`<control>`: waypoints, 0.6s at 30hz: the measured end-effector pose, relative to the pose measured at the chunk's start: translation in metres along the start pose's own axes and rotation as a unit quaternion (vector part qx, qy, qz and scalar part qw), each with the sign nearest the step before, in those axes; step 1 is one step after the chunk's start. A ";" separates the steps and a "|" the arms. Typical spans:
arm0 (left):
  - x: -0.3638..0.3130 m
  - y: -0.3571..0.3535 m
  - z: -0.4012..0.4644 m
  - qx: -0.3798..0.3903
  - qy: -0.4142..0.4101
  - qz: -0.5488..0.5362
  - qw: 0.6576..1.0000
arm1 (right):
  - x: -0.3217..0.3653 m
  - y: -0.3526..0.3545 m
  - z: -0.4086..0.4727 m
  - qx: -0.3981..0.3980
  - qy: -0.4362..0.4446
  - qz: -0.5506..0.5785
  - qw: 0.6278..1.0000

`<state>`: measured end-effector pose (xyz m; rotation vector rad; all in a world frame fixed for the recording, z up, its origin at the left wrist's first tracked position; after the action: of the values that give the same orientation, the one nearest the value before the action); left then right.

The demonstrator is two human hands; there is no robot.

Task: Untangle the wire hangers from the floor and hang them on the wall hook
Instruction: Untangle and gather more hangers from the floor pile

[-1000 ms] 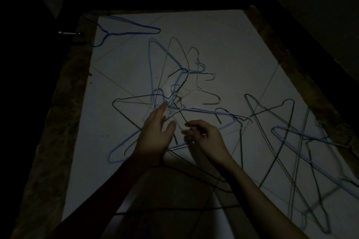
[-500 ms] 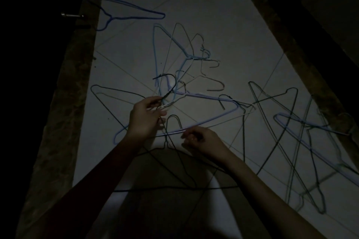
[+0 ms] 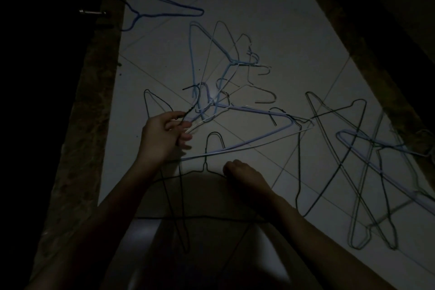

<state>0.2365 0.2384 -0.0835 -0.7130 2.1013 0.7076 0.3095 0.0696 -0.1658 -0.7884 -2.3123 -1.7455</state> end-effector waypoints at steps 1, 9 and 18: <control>0.000 0.004 0.000 -0.005 -0.006 0.006 1.000 | 0.002 0.000 -0.001 0.012 0.015 0.000 1.000; 0.002 0.013 -0.004 -0.018 -0.020 0.022 0.999 | -0.001 0.016 -0.007 -0.011 0.024 -0.039 0.999; -0.003 0.007 -0.010 -0.019 -0.038 0.038 0.998 | -0.007 0.026 -0.010 -0.024 0.024 -0.030 0.999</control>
<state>0.2286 0.2369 -0.0742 -0.6199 2.0592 0.8048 0.3261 0.0627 -0.1434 -0.6833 -2.2938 -1.8296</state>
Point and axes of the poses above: each hand's wrist, its own z-axis towards the middle knuckle, its own y-axis out of the back of the hand, x = y × z, the point moved 4 cm from there along z, towards the middle knuckle, and after that the axes turned 15 degrees about y, right-handed, at the moved point
